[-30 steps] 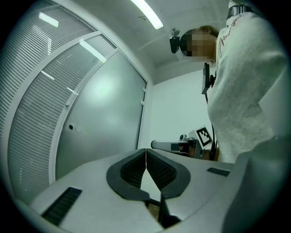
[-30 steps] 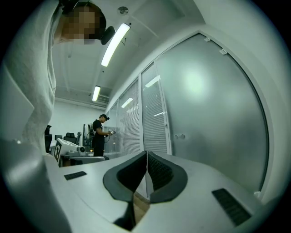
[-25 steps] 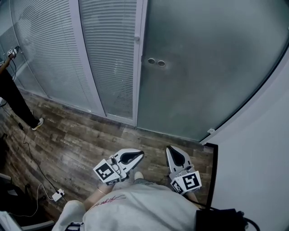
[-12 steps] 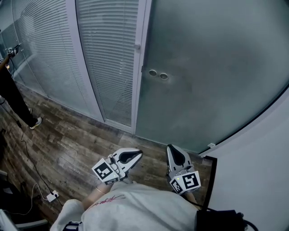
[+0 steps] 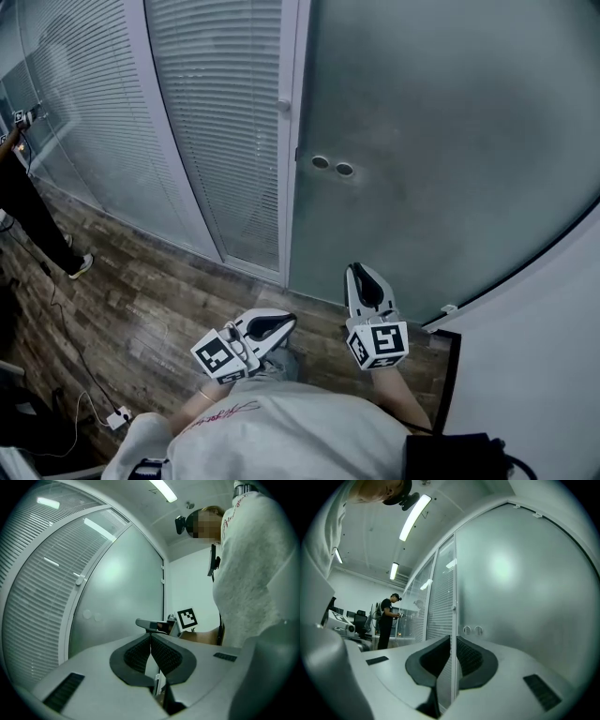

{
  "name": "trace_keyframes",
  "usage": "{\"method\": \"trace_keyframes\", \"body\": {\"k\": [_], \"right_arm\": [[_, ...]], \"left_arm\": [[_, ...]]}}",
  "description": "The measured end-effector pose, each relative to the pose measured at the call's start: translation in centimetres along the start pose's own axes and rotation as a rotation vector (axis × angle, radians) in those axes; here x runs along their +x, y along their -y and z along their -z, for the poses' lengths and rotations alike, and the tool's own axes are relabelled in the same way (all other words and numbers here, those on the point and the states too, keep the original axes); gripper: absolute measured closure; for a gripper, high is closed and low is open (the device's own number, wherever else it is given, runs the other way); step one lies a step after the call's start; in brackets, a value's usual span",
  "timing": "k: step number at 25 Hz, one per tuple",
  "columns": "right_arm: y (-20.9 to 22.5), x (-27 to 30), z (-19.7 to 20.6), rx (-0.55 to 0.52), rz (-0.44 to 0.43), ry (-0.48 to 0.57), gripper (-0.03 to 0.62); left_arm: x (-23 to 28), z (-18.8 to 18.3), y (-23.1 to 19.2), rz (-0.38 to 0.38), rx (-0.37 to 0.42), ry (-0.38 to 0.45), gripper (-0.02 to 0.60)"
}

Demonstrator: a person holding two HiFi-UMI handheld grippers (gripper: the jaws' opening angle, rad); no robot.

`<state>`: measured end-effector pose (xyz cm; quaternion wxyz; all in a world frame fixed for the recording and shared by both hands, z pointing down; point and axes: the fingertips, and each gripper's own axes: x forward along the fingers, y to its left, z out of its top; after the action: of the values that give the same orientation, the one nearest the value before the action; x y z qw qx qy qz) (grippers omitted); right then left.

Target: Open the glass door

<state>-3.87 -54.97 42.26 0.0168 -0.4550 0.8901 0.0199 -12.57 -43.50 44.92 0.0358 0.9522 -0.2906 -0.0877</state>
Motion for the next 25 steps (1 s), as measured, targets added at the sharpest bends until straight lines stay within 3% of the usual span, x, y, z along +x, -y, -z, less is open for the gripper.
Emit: {"method": "trace_keyframes", "body": {"k": [1, 3, 8, 11, 16, 25], "right_arm": [[0.4, 1.4, -0.1, 0.01, 0.002, 0.004, 0.562], [1.2, 4.0, 0.0, 0.026, 0.007, 0.007, 0.479], [3.5, 12.8, 3.3, -0.073, 0.062, -0.063, 0.45], [5.5, 17.0, 3.5, -0.077, 0.13, -0.08, 0.434], [8.2, 21.1, 3.0, -0.048, 0.243, -0.079, 0.416], [10.5, 26.4, 2.0, -0.053, 0.339, -0.053, 0.416]], "left_arm": [[0.1, 0.0, -0.5, -0.002, -0.001, -0.002, 0.563], [0.2, 0.1, -1.3, -0.005, -0.007, -0.001, 0.563], [0.4, 1.1, -3.3, 0.011, -0.028, -0.021, 0.563], [1.0, 0.9, -4.4, 0.028, -0.04, -0.019, 0.563], [0.9, 0.9, -6.8, 0.013, -0.048, -0.014, 0.563], [0.0, 1.4, -9.3, -0.024, -0.069, -0.037, 0.563]]}}
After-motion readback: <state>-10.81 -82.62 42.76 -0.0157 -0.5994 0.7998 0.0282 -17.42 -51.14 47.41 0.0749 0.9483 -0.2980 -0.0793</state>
